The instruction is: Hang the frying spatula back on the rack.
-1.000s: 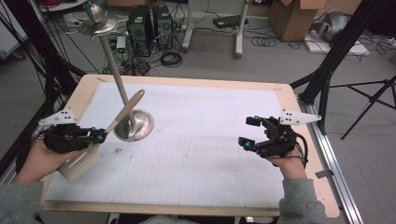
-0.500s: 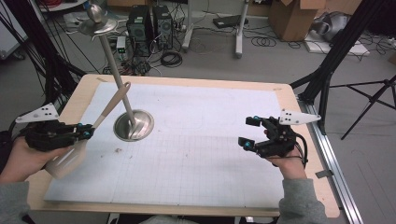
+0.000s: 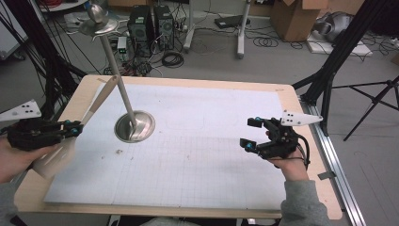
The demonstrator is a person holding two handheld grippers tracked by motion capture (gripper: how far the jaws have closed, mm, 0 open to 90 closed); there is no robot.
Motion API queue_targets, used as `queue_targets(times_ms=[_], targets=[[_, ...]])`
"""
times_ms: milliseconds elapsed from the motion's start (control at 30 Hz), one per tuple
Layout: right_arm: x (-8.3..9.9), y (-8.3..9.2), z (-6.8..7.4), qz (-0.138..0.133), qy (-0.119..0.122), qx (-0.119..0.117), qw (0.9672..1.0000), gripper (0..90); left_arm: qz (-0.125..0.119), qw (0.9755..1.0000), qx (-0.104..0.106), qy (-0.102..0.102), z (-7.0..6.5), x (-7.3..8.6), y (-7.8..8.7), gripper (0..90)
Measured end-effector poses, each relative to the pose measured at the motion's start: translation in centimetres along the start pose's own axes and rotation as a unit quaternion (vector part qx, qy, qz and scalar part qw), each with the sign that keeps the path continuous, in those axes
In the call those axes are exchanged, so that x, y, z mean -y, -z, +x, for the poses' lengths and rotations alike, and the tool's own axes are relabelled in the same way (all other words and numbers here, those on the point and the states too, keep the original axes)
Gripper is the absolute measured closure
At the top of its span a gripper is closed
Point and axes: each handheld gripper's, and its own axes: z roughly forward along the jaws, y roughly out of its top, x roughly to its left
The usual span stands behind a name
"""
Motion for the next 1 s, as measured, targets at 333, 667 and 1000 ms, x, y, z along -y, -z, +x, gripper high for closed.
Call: queue_targets(times_ms=[333, 667, 1000], targets=[[0.0, 0.0, 0.0, 0.000, 0.003, 0.000, 1.0000, 10.6, -0.021, 0.9998, -0.002, 0.002, 0.7, -0.6, 2.0, 77.7], [0.0, 0.0, 0.0, -0.002, 0.003, 0.001, 1.0000, 10.6, -0.046, 0.9989, 0.001, 0.009, 1.5, -0.9, 3.2, 77.7], [0.0, 0.0, 0.0, -0.001, 0.003, 0.002, 1.0000, 10.5, -0.067, 0.9977, -0.006, 0.009, 2.0, -1.8, 5.0, 77.7]])
